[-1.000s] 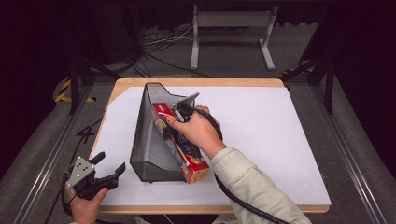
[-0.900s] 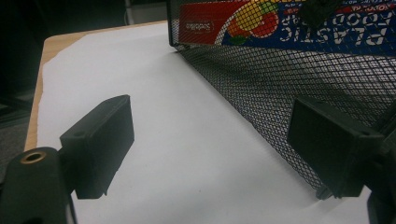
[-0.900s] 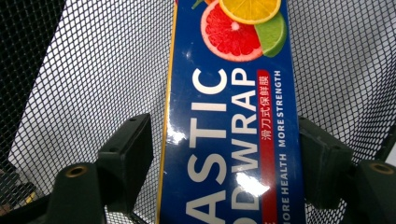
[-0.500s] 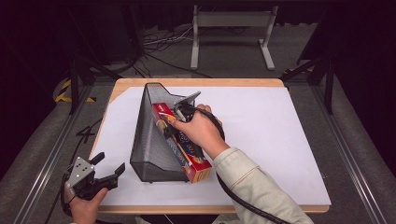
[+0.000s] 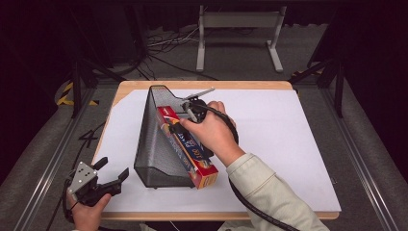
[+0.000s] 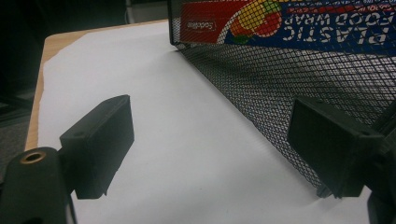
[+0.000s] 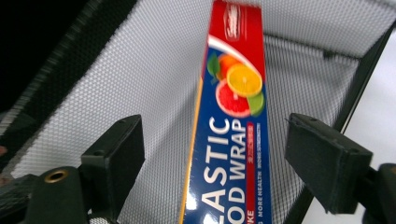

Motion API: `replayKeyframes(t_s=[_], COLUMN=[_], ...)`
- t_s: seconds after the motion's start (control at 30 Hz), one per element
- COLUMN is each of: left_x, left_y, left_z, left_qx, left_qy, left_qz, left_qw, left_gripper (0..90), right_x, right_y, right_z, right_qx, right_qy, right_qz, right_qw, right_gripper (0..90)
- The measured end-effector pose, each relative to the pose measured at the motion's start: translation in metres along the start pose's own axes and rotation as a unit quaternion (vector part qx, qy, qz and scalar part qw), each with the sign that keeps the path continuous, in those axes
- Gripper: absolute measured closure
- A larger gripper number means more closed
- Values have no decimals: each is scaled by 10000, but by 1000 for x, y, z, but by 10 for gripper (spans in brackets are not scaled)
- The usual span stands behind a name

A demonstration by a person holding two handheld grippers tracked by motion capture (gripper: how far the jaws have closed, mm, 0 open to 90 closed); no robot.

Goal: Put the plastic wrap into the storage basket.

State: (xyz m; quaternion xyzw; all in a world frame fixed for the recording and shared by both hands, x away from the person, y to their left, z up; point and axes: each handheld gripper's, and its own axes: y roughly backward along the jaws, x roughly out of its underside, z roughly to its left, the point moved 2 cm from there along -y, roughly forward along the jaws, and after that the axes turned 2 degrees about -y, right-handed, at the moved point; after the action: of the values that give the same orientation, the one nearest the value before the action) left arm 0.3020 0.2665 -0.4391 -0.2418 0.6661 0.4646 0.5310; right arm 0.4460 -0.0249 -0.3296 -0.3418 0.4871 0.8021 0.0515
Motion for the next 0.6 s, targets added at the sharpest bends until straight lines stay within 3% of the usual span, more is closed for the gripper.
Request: replayKeyframes(t_s=[0.07,0.37,0.6], left_x=[0,-1,-1], left_y=[0,-2,-2], left_z=[0,-1,-1], left_qx=[-7,-1,-5], left_qy=[-9,-26,-40], left_qz=[4,29,25], left_qw=[10000,10000,10000], left_gripper=[155,155,153], right_x=[0,10,18], right_y=[9,44,54], right_z=[-1,-11,-24], right_qx=[-84,-231,-227], right_qy=[116,531,599], right_qz=[-245,-768,-926], right_qw=[9996,9954,9936], right_gripper=[192,190,186])
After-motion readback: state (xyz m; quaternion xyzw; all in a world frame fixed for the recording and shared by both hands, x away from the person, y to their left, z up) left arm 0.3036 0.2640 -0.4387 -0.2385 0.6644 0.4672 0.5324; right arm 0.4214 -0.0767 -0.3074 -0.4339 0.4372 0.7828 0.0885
